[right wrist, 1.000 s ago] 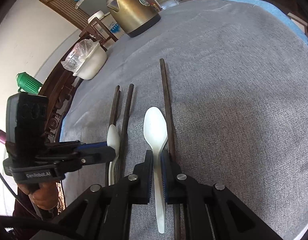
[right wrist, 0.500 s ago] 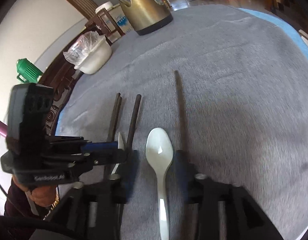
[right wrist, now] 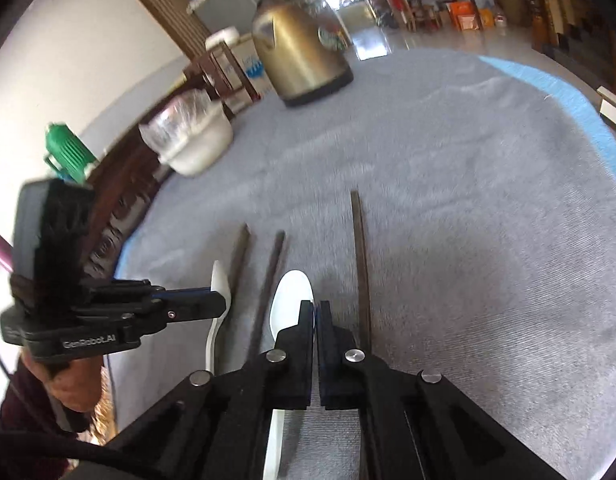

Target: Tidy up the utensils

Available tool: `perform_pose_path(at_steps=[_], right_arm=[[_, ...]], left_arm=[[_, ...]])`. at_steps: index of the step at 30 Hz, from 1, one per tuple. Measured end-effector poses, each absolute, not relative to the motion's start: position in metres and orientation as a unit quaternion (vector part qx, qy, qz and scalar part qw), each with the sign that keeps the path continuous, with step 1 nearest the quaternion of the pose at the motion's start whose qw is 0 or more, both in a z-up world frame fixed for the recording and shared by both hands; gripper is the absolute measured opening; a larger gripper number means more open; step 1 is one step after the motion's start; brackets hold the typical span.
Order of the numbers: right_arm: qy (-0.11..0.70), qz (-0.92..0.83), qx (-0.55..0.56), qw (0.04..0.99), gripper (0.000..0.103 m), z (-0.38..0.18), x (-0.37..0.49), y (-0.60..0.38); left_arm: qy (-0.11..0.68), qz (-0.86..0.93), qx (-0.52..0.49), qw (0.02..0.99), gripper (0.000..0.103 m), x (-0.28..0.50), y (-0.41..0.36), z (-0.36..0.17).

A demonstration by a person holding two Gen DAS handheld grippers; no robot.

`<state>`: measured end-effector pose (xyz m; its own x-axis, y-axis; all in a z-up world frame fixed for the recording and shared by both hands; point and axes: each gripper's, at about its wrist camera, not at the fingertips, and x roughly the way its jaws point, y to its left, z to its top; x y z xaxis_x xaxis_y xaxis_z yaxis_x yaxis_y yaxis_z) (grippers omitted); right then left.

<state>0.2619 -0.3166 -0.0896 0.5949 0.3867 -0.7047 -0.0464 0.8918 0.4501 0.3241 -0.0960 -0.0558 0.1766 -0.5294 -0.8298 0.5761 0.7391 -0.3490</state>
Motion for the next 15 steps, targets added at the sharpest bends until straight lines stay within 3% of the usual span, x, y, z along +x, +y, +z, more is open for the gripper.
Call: perform_pose_path(at_steps=[15], right_arm=[[0.251,0.063,0.246,0.934,0.001,-0.007,0.178,-0.352]], left_arm=[[0.413,-0.238,-0.088,0.875,0.003,0.297,0.011,0.009]])
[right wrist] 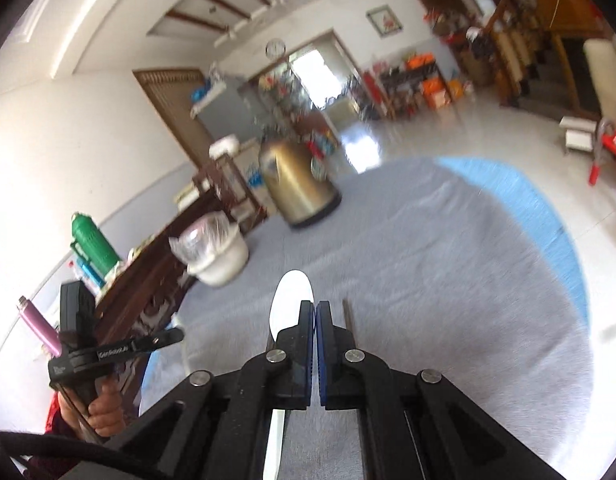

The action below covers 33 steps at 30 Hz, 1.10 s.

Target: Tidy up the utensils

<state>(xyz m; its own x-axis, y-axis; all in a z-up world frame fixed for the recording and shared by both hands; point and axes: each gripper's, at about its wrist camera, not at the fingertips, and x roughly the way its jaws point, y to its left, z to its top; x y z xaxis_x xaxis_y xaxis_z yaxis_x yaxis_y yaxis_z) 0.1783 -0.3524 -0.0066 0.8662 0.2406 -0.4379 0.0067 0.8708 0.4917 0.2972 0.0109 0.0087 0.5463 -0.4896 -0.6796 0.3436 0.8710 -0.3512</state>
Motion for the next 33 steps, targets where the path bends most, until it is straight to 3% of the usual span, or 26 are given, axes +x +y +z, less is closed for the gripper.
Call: perform_pose_path(at_steps=[8,19,33], right_arm=[[0.133,0.032,0.209,0.968,0.001,0.058,0.122,-0.35],[0.011,0.088,0.18,0.98,0.001,0.127,0.062,-0.31],[-0.012,0.16,0.091,0.983,0.001,0.116,0.041,-0.213]], left_arm=[[0.348,-0.157,-0.136,0.914,0.003,0.265,0.074,0.038],[0.265,-0.143,-0.077,0.951,0.003,0.169,0.082,0.093],[0.182,-0.194,-0.025,0.964,0.003,0.077,0.027,0.11]])
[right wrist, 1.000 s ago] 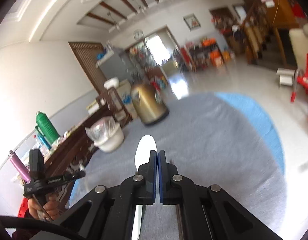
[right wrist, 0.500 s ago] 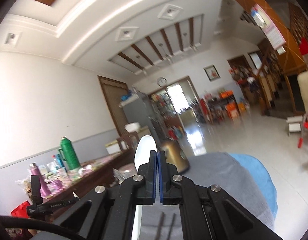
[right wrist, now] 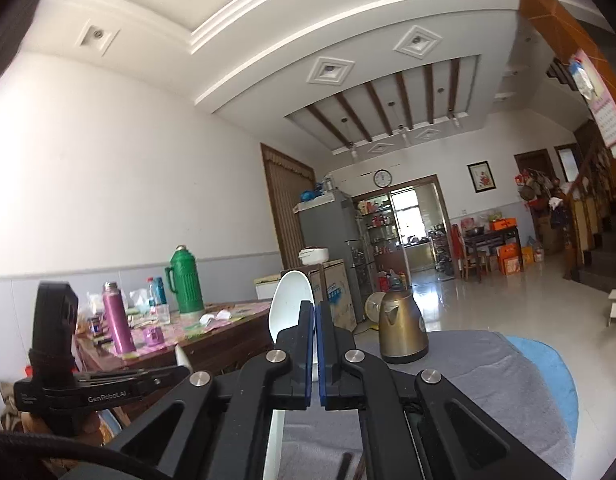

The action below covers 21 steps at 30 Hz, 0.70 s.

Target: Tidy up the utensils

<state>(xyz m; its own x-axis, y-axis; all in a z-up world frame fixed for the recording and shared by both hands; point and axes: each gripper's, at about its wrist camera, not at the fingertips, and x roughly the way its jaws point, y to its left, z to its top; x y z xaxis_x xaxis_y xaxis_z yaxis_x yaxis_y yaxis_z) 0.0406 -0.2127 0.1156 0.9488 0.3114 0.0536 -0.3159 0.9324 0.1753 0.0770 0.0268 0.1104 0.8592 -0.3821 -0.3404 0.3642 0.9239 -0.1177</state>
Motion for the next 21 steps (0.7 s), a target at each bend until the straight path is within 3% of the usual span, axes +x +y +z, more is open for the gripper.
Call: perform_pose_path(at_steps=[10,21], right_arm=[[-0.027,0.138,-0.021,0.99,0.002,0.064,0.029,-0.17],[0.001,0.127,-0.031,0.991,0.002,0.029,0.037,-0.168]], left_arm=[[0.14,-0.211,-0.02,0.967,0.003,0.057,-0.001,0.069],[0.128,-0.202,-0.005,0.971,0.003,0.046,-0.015,0.035]])
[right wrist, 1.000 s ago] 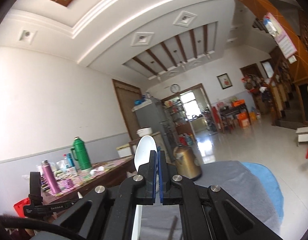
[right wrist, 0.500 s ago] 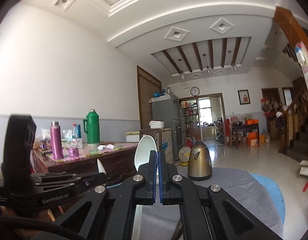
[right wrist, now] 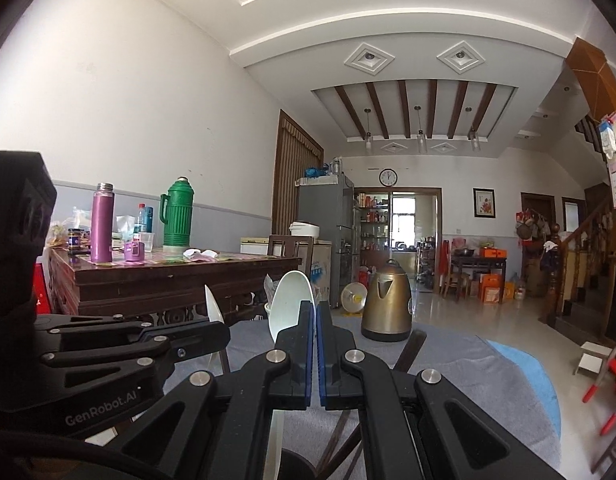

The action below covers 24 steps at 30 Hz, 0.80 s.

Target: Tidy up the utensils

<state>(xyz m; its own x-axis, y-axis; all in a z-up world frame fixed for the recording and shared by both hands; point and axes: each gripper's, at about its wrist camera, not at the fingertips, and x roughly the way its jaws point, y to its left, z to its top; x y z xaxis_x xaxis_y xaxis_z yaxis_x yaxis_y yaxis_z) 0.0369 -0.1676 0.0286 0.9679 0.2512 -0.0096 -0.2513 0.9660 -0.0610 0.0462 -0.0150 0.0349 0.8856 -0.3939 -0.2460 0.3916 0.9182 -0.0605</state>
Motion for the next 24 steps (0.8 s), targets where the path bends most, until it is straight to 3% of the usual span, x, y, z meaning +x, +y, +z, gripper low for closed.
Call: perform_pose_path(at_steps=[24], right_arm=[[0.048,0.134,-0.049,0.989,0.004,-0.003,0.041,-0.167]], left_arm=[[0.156,-0.205,0.022,0.966,0.003,0.042,-0.024,0.006]])
